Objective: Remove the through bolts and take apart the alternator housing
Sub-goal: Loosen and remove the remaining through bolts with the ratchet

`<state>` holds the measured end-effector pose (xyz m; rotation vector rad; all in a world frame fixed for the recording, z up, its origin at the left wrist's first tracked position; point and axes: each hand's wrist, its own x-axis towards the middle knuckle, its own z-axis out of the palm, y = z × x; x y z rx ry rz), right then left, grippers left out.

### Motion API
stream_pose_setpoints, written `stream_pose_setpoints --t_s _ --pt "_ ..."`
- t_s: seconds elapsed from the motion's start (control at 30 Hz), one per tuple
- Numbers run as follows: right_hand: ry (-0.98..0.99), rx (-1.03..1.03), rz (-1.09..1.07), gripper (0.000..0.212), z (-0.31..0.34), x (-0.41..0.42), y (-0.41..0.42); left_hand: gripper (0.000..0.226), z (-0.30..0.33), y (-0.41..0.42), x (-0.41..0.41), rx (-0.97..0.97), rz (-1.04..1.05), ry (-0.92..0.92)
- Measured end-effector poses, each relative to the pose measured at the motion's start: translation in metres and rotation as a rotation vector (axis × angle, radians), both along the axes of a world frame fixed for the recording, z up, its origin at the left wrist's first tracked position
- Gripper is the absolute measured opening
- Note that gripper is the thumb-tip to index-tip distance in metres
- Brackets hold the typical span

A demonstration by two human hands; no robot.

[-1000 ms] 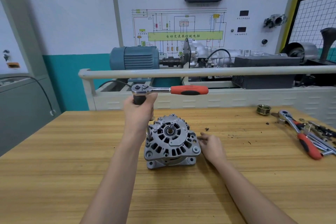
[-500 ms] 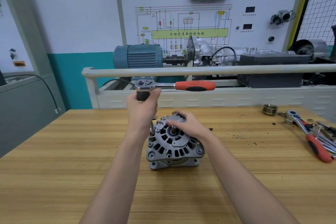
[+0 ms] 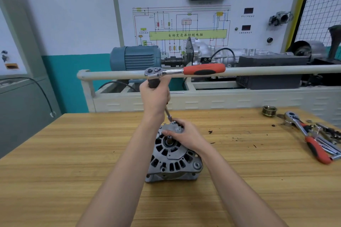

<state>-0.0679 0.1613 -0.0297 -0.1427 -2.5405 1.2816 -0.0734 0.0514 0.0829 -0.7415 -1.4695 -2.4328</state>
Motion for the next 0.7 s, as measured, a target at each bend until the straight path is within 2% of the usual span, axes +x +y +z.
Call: stream_pose_setpoints --t_s 0.27,0.7 --pt "-0.004 -0.023 -0.024 0.085 0.000 0.000 0.000 0.043 -0.005 0.028 -0.014 -0.107 -0.071 0.005" --pt "0.007 -0.043 -0.029 0.079 0.000 0.005 -0.001 0.040 -0.008 0.029 -0.023 -0.231 -0.133 0.055"
